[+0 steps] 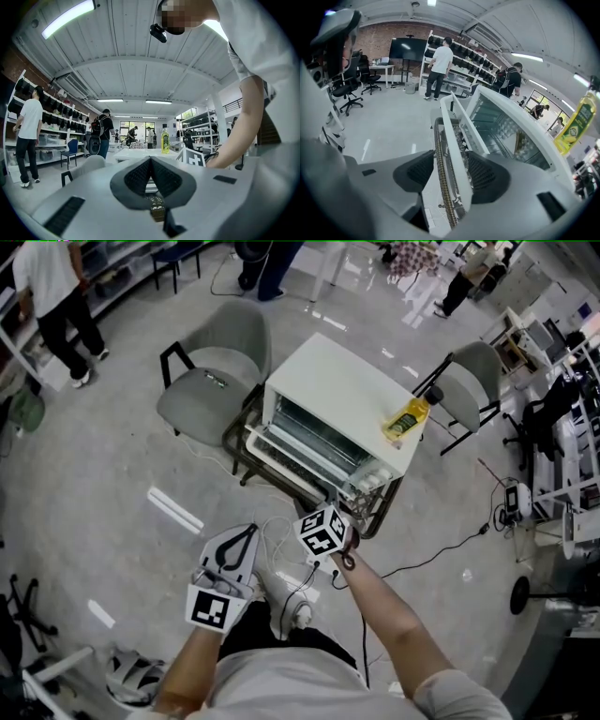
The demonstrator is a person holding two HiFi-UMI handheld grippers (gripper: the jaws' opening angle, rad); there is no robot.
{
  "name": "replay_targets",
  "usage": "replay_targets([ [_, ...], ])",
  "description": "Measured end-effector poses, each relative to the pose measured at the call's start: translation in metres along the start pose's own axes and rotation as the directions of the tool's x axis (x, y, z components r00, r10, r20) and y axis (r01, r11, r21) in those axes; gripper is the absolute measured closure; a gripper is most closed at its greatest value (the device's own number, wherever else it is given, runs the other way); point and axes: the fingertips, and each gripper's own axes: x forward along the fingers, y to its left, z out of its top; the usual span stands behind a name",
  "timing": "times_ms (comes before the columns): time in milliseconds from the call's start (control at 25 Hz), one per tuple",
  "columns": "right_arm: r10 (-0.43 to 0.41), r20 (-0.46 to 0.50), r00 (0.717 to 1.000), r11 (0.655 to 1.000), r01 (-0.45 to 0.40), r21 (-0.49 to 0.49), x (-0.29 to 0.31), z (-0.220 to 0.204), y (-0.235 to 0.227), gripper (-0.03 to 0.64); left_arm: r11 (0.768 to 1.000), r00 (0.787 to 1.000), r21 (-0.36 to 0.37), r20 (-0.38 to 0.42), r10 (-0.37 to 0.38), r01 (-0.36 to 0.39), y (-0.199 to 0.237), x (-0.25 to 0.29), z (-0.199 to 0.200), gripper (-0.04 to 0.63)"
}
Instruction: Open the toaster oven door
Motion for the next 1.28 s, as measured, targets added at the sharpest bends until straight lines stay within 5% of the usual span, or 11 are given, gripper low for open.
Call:
replay_targets([
  [1280,0.016,-0.006,1.0,0.981,-0.015,0.195,0.004,-0.018,0.038,0.391,1.0,0.999,-0.023,-0.038,-0.011,0.01,0.002,-0.017,-0.013,0.578],
])
